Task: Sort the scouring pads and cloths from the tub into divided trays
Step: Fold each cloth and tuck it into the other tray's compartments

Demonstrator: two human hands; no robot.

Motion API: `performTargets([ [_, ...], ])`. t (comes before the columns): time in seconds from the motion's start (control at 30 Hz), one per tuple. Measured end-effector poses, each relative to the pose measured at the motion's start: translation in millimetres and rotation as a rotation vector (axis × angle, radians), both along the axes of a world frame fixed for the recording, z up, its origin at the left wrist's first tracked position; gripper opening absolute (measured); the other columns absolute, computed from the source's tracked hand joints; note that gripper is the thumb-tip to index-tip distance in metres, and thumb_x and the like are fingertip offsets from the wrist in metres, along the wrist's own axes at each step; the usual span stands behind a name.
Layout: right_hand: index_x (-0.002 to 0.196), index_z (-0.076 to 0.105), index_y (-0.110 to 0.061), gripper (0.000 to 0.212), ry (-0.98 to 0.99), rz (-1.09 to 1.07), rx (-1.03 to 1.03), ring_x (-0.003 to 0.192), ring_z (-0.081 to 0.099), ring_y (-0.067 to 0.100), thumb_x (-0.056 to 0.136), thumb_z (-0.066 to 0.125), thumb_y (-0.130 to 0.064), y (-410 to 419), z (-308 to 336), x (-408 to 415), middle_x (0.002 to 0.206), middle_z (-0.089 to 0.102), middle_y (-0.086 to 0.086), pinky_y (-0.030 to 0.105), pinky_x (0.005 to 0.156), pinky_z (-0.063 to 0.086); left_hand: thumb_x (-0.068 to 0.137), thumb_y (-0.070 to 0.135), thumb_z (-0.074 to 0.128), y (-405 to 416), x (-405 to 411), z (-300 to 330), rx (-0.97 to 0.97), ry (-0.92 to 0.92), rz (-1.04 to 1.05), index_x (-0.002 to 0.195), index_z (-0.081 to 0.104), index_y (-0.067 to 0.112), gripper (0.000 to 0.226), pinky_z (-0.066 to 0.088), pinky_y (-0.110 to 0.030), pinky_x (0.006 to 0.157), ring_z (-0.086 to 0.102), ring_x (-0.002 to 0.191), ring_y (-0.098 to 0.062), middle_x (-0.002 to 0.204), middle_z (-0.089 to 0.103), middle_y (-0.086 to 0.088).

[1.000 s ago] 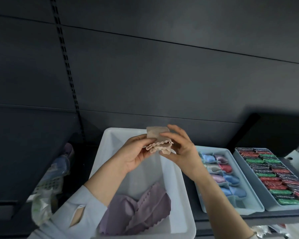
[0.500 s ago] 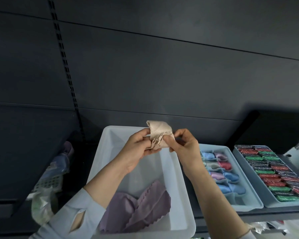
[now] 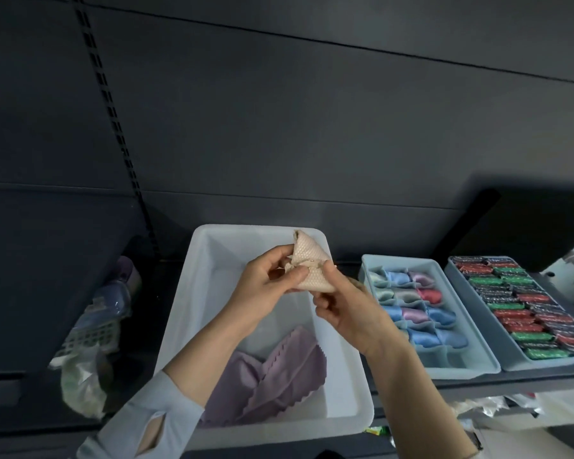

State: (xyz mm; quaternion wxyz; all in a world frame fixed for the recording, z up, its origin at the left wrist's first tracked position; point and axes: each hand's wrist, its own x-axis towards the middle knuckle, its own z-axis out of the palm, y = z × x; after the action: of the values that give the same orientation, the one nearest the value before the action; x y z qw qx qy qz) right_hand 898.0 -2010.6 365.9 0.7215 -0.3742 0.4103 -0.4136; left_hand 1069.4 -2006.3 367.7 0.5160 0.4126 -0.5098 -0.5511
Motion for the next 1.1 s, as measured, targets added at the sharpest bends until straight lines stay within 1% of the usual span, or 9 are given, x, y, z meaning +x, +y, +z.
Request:
performTargets([
  [0.2,0.112,0.067,-0.010,0.022,0.016,-0.041,-0.169,0.060,0.043,0.012,0.091,0.061,-0.011,11.8,-9.0,-21.9,0.077,0.053,0.004,0.020,0.052,0.036,0.091,-0.001,0.061,4.2,-15.1,-9.5,0.070,-0.023,-0.045,0.120,0.062,0.017,0.034,0.058,-0.031,0.071,0.065,0.090,-0.022,0.102,0.056,-0.010],
  [0.37,0.097,0.068,-0.005,0.017,0.041,-0.074,-0.158,0.052,0.035,0.016,0.092,0.052,-0.006,19.3,-22.3,-53.1,0.059,0.047,0.005,0.024,0.047,0.026,0.092,-0.009,0.052,5.8,-54.9,-16.7,0.207,-0.025,-0.041,0.079,0.069,0.009,0.028,0.055,-0.020,0.065,0.070,0.076,-0.012,0.084,0.073,-0.001],
  [0.57,0.077,0.058,-0.010,0.031,0.035,-0.128,-0.061,0.049,0.045,0.019,0.098,0.037,-0.001,16.6,-35.2,-114.5,0.069,0.055,0.012,0.025,0.046,0.033,0.097,0.014,0.054,3.9,-121.2,-27.7,0.374,0.045,-0.054,0.091,0.071,0.000,0.023,0.057,-0.026,0.076,0.071,0.091,-0.023,0.098,0.072,-0.015],
  [0.67,0.077,0.059,-0.010,0.038,0.201,-0.133,0.070,0.063,0.052,0.022,0.104,0.032,-0.017,13.1,-41.0,-151.8,0.077,0.061,0.012,0.032,0.057,0.039,0.085,0.006,0.071,6.1,-154.1,-42.5,0.255,-0.131,-0.023,0.090,0.074,0.007,0.005,0.057,-0.026,0.081,0.070,0.091,-0.017,0.103,0.067,-0.009],
  [0.73,0.078,0.063,-0.013,0.042,0.295,-0.077,0.048,0.074,0.059,0.020,0.103,0.039,-0.036,10.8,-50.3,-183.1,0.084,0.065,0.009,0.028,0.063,0.045,0.081,0.006,0.075,5.7,-173.5,-50.9,0.122,-0.368,-0.013,0.084,0.075,0.023,0.017,0.053,-0.019,0.085,0.067,0.093,-0.008,0.104,0.063,0.002],
  [0.83,0.094,0.063,-0.016,0.003,0.361,0.000,-0.035,0.089,0.061,0.024,0.093,0.063,-0.013,8.1,-56.2,-228.9,0.099,0.066,0.014,0.028,0.071,0.050,0.081,0.006,0.073,6.8,-203.7,-55.7,0.005,-0.536,-0.007,0.082,0.075,0.031,0.025,0.047,-0.010,0.084,0.064,0.090,-0.002,0.101,0.062,0.009],
  [0.9,0.111,0.062,-0.020,0.034,0.358,0.071,-0.064,0.090,0.066,0.023,0.087,0.066,0.003,2.8,-58.4,-258.7,0.103,0.069,0.014,0.031,0.076,0.053,0.081,0.002,0.072,8.8,-223.9,-64.1,-0.014,-0.553,0.011,0.084,0.076,0.025,0.023,0.049,-0.012,0.083,0.065,0.087,-0.004,0.099,0.063,0.008],
  [1.0,0.104,0.068,-0.035,0.042,0.735,0.149,-0.206,0.094,0.068,0.020,0.084,0.069,0.002,-7.5,-66.9,-296.2,0.101,0.073,-0.001,0.036,0.083,0.055,0.080,0.002,0.071,13.1,-245.9,-88.2,-0.071,-0.721,0.050,0.092,0.075,0.018,0.021,0.053,-0.020,0.082,0.065,0.084,-0.006,0.098,0.062,0.008],
  [1.1,0.103,0.073,-0.025,0.024,1.299,0.304,-0.422,0.088,0.065,0.016,0.083,0.069,-0.012,-16.3,-84.9,-314.4,0.093,0.071,-0.005,0.020,0.067,0.040,0.079,0.008,0.072,22.3,-255.4,-112.8,-0.157,-0.970,0.056,0.101,0.072,0.017,0.024,0.046,-0.019,0.084,0.061,0.093,-0.011,0.104,0.063,0.006],
])
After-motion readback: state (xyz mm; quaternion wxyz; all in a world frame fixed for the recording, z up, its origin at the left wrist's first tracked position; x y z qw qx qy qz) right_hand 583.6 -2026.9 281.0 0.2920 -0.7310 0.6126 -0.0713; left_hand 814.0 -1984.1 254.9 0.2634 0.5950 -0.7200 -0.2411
